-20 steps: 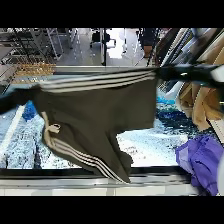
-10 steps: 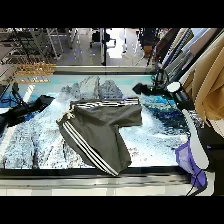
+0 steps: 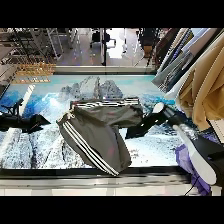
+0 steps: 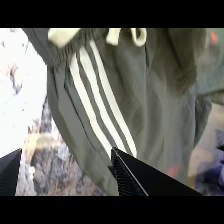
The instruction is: Fold the clothes and pants, and hang the long-sleeved shirts on hangers.
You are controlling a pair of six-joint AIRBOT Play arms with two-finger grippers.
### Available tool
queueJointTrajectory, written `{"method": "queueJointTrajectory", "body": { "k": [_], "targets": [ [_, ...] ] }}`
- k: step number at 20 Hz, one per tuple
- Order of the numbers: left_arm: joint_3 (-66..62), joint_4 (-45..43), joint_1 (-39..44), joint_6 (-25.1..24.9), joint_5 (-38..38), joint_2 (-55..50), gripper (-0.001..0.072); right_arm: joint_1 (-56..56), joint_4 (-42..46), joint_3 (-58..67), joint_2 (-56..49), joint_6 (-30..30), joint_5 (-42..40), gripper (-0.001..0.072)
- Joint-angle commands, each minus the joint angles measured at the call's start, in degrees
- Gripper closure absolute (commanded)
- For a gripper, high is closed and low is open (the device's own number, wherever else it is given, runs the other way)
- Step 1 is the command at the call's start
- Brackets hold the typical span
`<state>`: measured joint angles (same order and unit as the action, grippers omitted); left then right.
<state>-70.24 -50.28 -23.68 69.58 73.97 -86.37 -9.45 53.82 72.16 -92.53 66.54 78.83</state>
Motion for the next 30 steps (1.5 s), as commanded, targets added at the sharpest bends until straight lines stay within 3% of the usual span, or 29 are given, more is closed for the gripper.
{"method": "queueJointTrajectory", "body": {
  "k": [1, 4, 7, 8, 9, 10, 12, 13, 15, 17, 18, 20, 22, 24, 27, 30],
  "targets": [
    [-0.1, 1.1, 0.7, 2.0, 5.2, 0.1, 0.0109, -6.2, 2.9, -5.6, 1.3, 1.9, -12.6, 0.0152],
    [-0.1, 1.5, 2.3, 1.4, 5.2, 0.1, 0.0108, -9.3, 6.3, -5.6, 1.1, 7.2, -25.6, 0.0134],
    [-0.1, 1.5, 3.7, 0.1, 5.2, 0.1, 0.0109, -10.5, 7.5, -5.6, 0.3, 8.9, -29.6, 0.0158],
    [-0.1, 1.5, 4.1, -0.7, 5.1, 0.1, 0.0109, -11.1, 8.2, -5.6, 0.0, 8.8, -29.6, 0.0294],
    [-0.1, 1.5, 4.4, -1.0, 5.1, 0.0, 0.0109, -11.6, 9.1, -5.6, -0.2, 8.8, -29.5, 0.0535],
    [-0.1, 1.5, 4.5, -1.0, 5.1, 0.0, 0.0108, -11.8, 10.1, -5.5, -0.1, 7.6, -28.8, 0.0668],
    [-0.1, 1.4, 4.5, -1.0, 4.9, 0.0, 0.0109, -10.9, 18.4, -2.7, 0.0, 7.5, -26.3, 0.0696],
    [-0.1, 1.4, 4.5, -1.0, 4.9, 0.0, 0.0108, -9.8, 24.8, -0.3, 0.0, 10.7, -26.5, 0.0697],
    [-0.1, 1.5, 4.8, -1.0, 4.6, 0.0, 0.0109, -5.9, 33.3, 5.2, -0.2, 16.6, -32.7, 0.0697],
    [0.0, 1.4, 6.0, -1.0, 3.0, 0.0, 0.0109, -1.6, 31.6, 9.4, -1.8, 17.0, -41.6, 0.0695],
    [0.0, 1.4, 6.7, -1.0, 2.0, -0.3, 0.0108, 0.0, 30.0, 11.2, -2.9, 17.0, -44.0, 0.0561],
    [0.0, 1.4, 8.1, -1.0, 0.7, -1.4, 0.0108, 2.8, 28.0, 13.9, -3.8, 22.6, -41.9, -0.0008],
    [0.0, 1.3, 8.8, -0.7, 0.6, -2.9, 0.0107, 5.8, 26.8, 14.5, -2.5, 22.9, -30.9, 0.0064],
    [0.0, 1.3, 8.9, 0.8, 0.6, -4.7, 0.0105, 9.1, 24.0, 13.6, -1.2, 18.3, -18.9, 0.0067],
    [0.0, 1.5, 8.9, 0.7, -1.3, -7.0, 0.0106, 15.8, 4.4, 6.7, 2.7, 5.3, -6.3, 0.0067],
    [-0.4, 1.5, 8.9, -2.2, -7.0, -7.1, 0.0082, 20.4, -5.2, -5.7, 8.9, -0.5, -0.6, 0.0067]
  ]
}}
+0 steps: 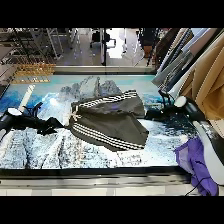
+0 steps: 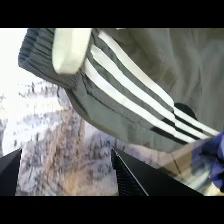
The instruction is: Fold the clothes and pants, and hang the long-sleeved shirts on hangers.
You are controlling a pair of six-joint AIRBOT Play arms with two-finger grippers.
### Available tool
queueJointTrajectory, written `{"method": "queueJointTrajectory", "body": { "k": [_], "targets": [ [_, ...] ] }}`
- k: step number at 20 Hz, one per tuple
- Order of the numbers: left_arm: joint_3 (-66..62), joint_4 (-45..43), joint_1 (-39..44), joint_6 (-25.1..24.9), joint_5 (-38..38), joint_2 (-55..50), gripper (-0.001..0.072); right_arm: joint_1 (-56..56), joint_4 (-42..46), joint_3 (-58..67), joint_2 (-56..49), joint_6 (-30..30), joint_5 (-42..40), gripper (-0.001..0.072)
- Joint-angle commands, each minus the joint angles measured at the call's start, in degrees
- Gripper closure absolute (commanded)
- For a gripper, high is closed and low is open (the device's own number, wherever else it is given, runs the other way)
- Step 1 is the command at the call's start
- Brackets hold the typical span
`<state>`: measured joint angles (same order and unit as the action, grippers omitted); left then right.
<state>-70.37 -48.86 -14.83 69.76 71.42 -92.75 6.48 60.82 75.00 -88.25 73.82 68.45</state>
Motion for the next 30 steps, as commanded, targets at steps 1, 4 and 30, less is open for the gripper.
{"method": "queueJointTrajectory", "body": {
  "k": [1, 4, 30],
  "targets": [
    [-0.5, 0.1, 0.1, -4.3, -5.4, -0.8, 0.0081, 5.1, -12.4, -13.1, 7.0, -8.0, 10.3, 0.0067],
    [-0.7, 0.1, 0.2, -4.2, -6.1, -1.0, 0.0078, 5.2, -13.0, -24.9, 12.6, -9.1, 8.9, 0.0066],
    [-0.7, 4.3, 0.8, -4.2, -0.7, -2.2, 0.0078, -4.2, -3.8, -22.8, 17.4, -6.6, 16.0, 0.0183]
  ]
}}
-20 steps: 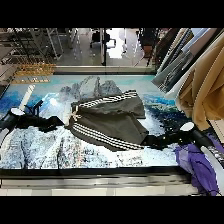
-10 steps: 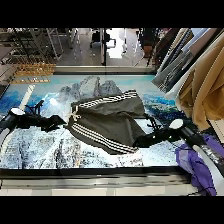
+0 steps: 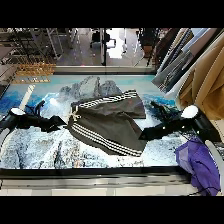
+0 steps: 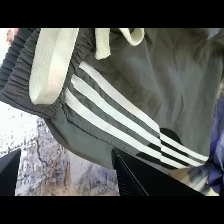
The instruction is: Fold the clothes and pants, and hang the long-sleeved shirts on hangers.
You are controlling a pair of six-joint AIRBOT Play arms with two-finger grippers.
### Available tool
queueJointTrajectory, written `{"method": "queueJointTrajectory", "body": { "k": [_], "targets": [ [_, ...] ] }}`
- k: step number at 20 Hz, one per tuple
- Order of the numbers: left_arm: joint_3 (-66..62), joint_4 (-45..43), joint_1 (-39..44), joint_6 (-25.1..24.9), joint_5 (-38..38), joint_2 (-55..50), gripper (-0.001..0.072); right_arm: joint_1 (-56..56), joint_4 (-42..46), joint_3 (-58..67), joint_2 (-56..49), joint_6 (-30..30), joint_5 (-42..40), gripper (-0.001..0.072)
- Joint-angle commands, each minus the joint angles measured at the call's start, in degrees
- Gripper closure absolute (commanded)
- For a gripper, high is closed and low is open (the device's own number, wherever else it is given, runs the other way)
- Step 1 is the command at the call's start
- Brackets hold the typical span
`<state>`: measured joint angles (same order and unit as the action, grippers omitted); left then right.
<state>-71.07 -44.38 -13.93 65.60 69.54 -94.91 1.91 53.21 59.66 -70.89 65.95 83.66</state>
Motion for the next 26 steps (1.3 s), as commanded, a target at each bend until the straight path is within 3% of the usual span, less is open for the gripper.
{"method": "queueJointTrajectory", "body": {
  "k": [1, 3, 6, 12, 13, 14, 15, 16, 17, 20, 22, 23, 24, 25, 26],
  "targets": [
    [0.0, -0.1, -0.1, 0.0, 1.5, 0.0, 0.0078, 0.3, 3.3, -11.1, 0.1, 1.8, 0.6, 0.0183],
    [0.0, -0.1, 0.0, 0.0, 1.5, 0.0, 0.0078, 0.3, 0.6, -17.2, 0.1, 2.2, -2.3, 0.0183],
    [0.0, -0.1, 0.0, 0.0, 1.7, 0.0, 0.0078, 0.3, -4.2, -22.3, 0.0, 2.6, -13.4, 0.018],
    [0.0, -0.1, 0.0, 0.0, 1.6, 0.0, 0.0078, -3.1, -9.1, -23.1, -0.8, -0.9, -28.8, 0.0194],
    [0.0, -0.1, 0.0, 0.0, 1.6, 0.0, 0.0078, -5.0, -10.0, -23.1, -1.4, -1.8, -31.1, 0.0232],
    [0.0, -0.1, 0.0, 0.0, 1.6, 0.0, 0.0078, -7.0, -11.5, -23.1, -1.9, -3.8, -32.4, 0.0393],
    [0.0, -0.1, 0.0, 0.0, 1.7, 0.0, 0.0078, -8.8, -12.3, -22.7, -2.1, -5.7, -31.6, 0.0541],
    [0.0, -0.1, 0.0, 0.0, 2.0, 0.0, 0.0078, -9.8, -11.1, -21.0, -1.9, -5.4, -26.2, 0.0626],
    [0.0, -0.1, -0.1, 0.0, 2.3, 0.0, 0.0078, -9.7, -6.6, -17.4, -1.5, -0.8, -17.2, 0.0681],
    [0.0, -0.1, -0.2, 0.1, 2.5, 0.0, 0.0078, -9.7, 17.1, -2.5, 2.3, 14.9, 2.1, 0.0696],
    [0.0, -0.1, -0.2, 1.9, 2.6, 0.0, 0.0078, -9.7, 21.5, 5.2, 3.5, 17.2, 5.7, 0.0694],
    [0.0, -0.1, -0.2, 2.4, 2.8, 0.0, 0.0078, -9.8, 20.1, 7.1, 3.5, 17.4, 4.7, 0.0618],
    [0.0, -0.1, -0.2, 2.6, 3.6, 0.0, 0.0078, -9.8, 18.4, 7.3, 3.5, 17.4, 3.0, 0.0291],
    [0.0, -0.2, -0.2, 2.6, 4.7, 0.0, 0.0078, -9.8, 17.8, 6.9, 3.2, 17.4, 2.4, 0.0044],
    [0.0, -0.2, -0.2, 2.6, 6.1, 0.0, 0.0078, -9.7, 18.0, 5.7, 3.2, 17.5, 2.3, 0.0075]
  ]
}}
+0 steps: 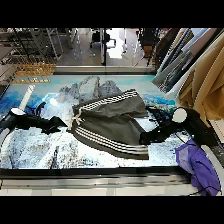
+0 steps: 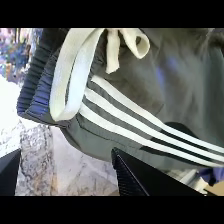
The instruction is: Fold the clothes and pants, and hang the long-sleeved shirts on hangers.
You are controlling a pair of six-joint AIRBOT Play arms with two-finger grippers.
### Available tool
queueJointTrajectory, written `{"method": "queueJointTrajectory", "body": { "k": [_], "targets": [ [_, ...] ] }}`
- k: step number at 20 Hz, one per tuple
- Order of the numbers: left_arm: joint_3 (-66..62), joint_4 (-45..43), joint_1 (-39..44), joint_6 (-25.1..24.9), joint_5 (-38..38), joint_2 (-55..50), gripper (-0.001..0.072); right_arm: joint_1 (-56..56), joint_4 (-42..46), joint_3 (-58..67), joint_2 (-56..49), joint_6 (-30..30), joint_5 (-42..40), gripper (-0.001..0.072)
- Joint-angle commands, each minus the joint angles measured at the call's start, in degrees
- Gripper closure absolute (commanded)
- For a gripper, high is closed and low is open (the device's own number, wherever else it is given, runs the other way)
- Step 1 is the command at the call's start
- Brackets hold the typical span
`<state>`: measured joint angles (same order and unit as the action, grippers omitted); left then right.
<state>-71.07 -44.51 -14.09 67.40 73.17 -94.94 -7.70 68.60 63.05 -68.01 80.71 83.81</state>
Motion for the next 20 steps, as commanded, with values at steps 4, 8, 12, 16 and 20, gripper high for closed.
{"method": "queueJointTrajectory", "body": {
  "k": [4, 8, 12, 16, 20],
  "targets": [
    [0.4, 0.0, 0.1, 2.7, 7.2, 0.0, 0.0078, 3.7, 1.5, -8.2, 0.5, 2.6, 2.1, 0.0135],
    [1.8, 0.0, 0.2, 5.3, 3.5, -0.1, 0.0078, 12.1, -7.5, -23.8, 4.3, -2.1, -2.2, 0.0142],
    [1.9, 0.0, 2.3, 8.2, -3.7, -0.9, 0.0078, 19.1, -15.1, -34.3, 7.6, -6.1, -6.3, 0.0142],
    [1.9, 0.1, 5.6, 10.9, -10.9, -3.6, 0.0078, 19.5, -19.1, -38.4, 7.5, -8.4, -16.2, 0.0143],
    [1.9, 0.2, 6.5, 12.2, -12.8, -5.7, 0.0079, 19.5, -19.9, -38.7, 7.5, -8.8, -20.6, 0.0146]
  ]
}}
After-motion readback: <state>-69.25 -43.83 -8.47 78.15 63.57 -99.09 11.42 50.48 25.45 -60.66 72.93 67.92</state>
